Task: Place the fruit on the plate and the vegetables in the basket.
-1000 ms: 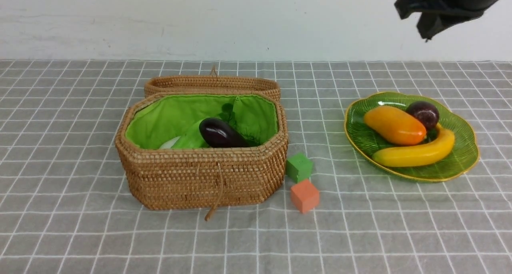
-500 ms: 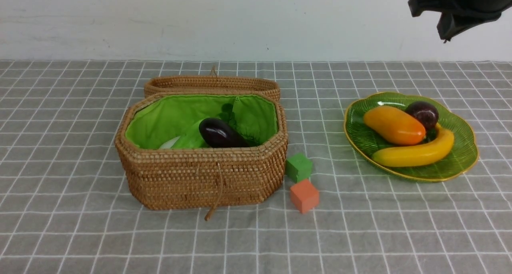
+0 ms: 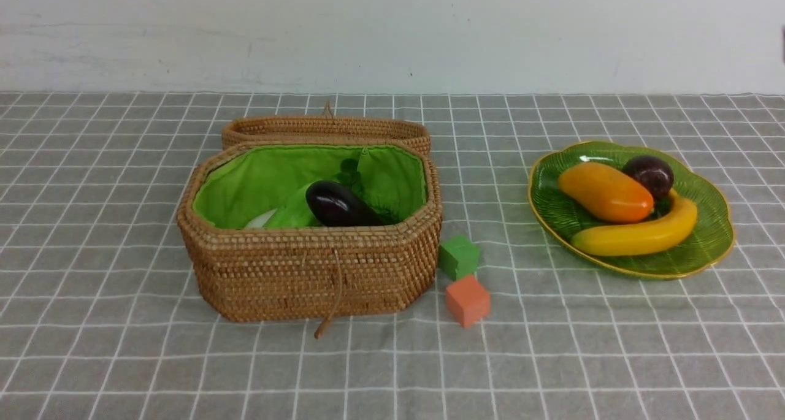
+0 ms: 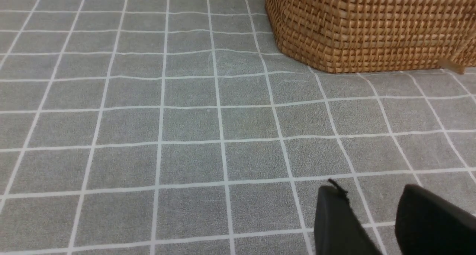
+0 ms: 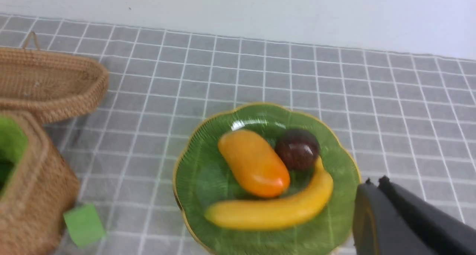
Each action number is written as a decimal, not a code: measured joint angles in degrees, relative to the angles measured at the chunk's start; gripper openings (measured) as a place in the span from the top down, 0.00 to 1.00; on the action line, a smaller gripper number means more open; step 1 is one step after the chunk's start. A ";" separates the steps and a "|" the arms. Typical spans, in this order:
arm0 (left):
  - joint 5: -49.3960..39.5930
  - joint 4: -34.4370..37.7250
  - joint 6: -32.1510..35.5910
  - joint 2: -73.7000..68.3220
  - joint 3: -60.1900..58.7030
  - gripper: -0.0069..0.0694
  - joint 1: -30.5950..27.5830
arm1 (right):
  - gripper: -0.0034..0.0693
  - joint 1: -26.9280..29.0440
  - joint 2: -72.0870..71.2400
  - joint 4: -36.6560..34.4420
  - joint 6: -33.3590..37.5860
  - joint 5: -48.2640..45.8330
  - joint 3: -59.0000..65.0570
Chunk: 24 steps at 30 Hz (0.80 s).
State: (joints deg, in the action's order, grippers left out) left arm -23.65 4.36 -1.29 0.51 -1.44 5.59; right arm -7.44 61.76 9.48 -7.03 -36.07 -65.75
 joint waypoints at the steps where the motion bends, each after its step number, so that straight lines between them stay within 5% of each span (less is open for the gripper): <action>1: 0.00 0.00 0.00 0.00 0.00 0.60 0.00 | 0.95 1.28 -5.62 0.26 -0.12 4.82 8.22; 6: 0.00 0.00 0.00 0.00 0.00 0.60 0.00 | 0.94 5.33 -28.05 0.41 -0.42 17.99 39.69; 11: 0.00 0.00 0.00 0.00 0.00 0.60 0.00 | 0.94 8.29 -46.95 0.41 -0.42 23.60 58.11; 24: 0.00 0.00 0.00 0.00 0.00 0.60 0.00 | 0.92 10.75 -62.39 -1.33 -0.62 15.05 66.97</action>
State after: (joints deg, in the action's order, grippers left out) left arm -23.65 4.36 -1.29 0.51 -1.44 5.59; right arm 3.31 -0.63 8.15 -7.66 -21.02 1.22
